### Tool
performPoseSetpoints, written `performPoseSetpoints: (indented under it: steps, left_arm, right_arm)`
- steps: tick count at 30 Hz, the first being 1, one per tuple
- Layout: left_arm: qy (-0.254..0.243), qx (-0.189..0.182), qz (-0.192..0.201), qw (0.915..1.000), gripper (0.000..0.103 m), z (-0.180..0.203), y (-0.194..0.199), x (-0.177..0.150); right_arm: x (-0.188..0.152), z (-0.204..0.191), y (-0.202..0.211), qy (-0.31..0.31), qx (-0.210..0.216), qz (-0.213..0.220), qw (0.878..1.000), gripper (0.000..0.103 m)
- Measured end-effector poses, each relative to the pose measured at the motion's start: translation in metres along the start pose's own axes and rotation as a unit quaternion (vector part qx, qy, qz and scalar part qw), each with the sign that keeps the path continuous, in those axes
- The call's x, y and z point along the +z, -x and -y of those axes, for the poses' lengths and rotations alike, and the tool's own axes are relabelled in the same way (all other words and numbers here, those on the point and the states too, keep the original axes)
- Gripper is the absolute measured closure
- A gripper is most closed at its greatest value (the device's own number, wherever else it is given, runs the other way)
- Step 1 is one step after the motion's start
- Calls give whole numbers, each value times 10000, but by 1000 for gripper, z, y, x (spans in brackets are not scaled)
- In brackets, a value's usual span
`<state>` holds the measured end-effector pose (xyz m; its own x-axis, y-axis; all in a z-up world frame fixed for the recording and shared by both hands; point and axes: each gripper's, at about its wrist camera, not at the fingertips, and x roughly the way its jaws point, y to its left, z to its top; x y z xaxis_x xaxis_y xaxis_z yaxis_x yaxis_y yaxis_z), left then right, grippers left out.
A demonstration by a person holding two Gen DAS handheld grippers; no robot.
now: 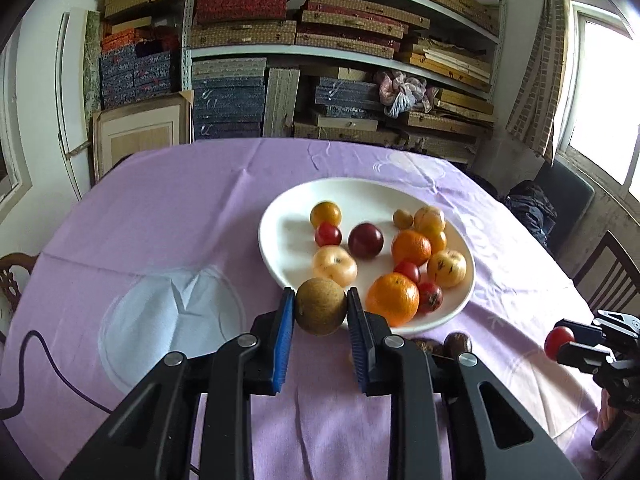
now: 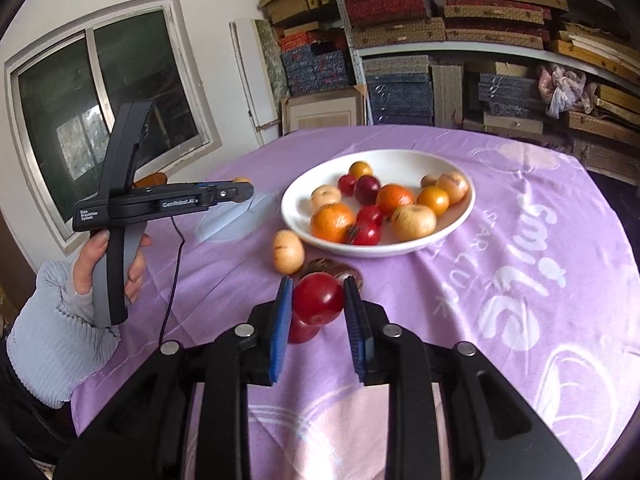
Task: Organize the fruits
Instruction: 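Carry both fruits over the white plate and open both tools to release them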
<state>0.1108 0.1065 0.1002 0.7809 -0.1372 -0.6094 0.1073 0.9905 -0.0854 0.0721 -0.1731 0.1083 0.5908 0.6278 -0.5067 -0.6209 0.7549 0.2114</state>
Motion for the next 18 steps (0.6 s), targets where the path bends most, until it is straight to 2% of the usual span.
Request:
performPoseSetpoints:
  steps: [4,7,10,13,18]
  left_arm:
    - [-92,45,285,9995,77,11,11,45]
    - [-14,93,262,9996,77,14,-3,69]
    - [154,105,76,9998,77,11,-32,76]
    - [267,49,-178,9995,77,5,-65,70]
    - [356,74,-550,9978,77,-10,-113,57]
  right_arm:
    - [57,18,22,-22,-310,591,9978,78]
    - [93,43,16,-324,-371,908,9947,78]
    - [105,71,-21,-760,-298,699,9942,78]
    - [104,91,-66,-968,-216,273,9947,78]
    - [107,93,-135,-835,-103,-304,9960,78]
